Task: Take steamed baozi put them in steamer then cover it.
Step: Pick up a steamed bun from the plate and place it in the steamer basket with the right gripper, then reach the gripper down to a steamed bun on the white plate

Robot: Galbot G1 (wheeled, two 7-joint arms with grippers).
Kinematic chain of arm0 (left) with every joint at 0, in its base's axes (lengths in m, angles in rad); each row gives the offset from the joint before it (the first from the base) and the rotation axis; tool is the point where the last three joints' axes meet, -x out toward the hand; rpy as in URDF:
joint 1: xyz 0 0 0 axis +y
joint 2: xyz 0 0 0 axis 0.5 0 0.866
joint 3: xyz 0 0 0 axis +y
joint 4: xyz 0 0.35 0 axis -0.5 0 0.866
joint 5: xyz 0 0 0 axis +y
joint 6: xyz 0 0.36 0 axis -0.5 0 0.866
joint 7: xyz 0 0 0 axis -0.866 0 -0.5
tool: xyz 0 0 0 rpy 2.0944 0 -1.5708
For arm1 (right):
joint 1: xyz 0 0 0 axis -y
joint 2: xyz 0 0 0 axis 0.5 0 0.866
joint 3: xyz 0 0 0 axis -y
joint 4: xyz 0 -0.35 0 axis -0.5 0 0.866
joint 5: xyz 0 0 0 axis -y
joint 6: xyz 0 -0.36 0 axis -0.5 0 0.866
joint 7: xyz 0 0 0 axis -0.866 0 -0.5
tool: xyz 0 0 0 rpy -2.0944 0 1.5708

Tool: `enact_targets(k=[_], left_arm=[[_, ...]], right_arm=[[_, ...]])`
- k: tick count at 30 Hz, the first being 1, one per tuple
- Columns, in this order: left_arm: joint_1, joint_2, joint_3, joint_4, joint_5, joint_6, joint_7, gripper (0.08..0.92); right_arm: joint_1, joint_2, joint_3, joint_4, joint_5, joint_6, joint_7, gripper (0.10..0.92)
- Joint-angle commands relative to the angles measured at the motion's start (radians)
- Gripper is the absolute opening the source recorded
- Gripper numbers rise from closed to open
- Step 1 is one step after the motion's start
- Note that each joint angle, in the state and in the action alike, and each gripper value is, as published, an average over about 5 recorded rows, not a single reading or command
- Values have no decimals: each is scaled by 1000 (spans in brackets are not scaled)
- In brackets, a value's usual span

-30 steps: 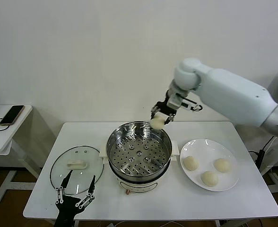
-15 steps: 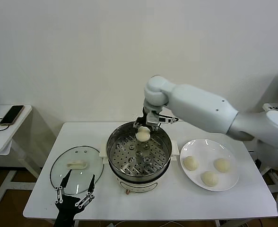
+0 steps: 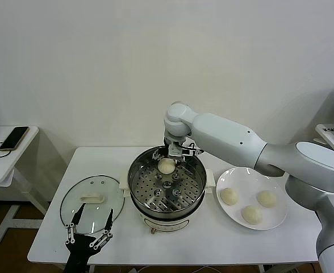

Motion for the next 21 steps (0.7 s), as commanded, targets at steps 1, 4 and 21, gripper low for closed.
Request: enact_targets(k=[1, 4, 21], left_arm=[[1, 3, -3, 3, 0, -1, -1, 823], [1, 5, -3, 2, 0, 0, -1, 823], [-15, 18, 19, 2, 2, 3, -14, 823]], right_arm=[[66, -105, 40, 60, 256, -166, -151, 822], [137, -178, 33, 54, 427, -320, -210, 823], [161, -478, -323, -102, 793, -679, -107, 823]])
